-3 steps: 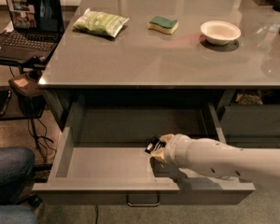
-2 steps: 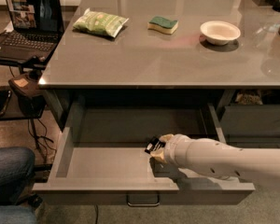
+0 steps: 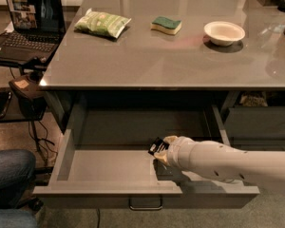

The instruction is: Place rxbar chocolate into top drawer

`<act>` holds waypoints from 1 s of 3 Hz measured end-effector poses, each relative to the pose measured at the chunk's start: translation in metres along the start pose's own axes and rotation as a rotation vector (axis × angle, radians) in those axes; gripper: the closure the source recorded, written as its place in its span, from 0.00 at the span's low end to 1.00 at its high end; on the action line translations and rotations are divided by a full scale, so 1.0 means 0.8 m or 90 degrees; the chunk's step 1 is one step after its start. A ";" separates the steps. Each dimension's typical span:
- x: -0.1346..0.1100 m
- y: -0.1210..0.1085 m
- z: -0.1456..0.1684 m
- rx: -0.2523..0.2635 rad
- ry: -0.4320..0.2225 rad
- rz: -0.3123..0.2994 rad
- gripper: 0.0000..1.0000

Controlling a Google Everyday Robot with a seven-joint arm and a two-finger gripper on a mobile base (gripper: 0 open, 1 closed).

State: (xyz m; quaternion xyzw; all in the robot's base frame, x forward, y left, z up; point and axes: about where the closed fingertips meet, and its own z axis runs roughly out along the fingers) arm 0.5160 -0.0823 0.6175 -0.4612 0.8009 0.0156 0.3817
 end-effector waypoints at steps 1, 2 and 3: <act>0.000 0.000 0.000 0.000 0.000 0.000 0.11; 0.000 0.000 0.000 0.000 0.000 0.000 0.00; 0.000 0.000 0.000 0.000 0.000 0.000 0.00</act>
Offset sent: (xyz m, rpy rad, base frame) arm 0.0000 0.0000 0.0000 0.0000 0.0000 0.0000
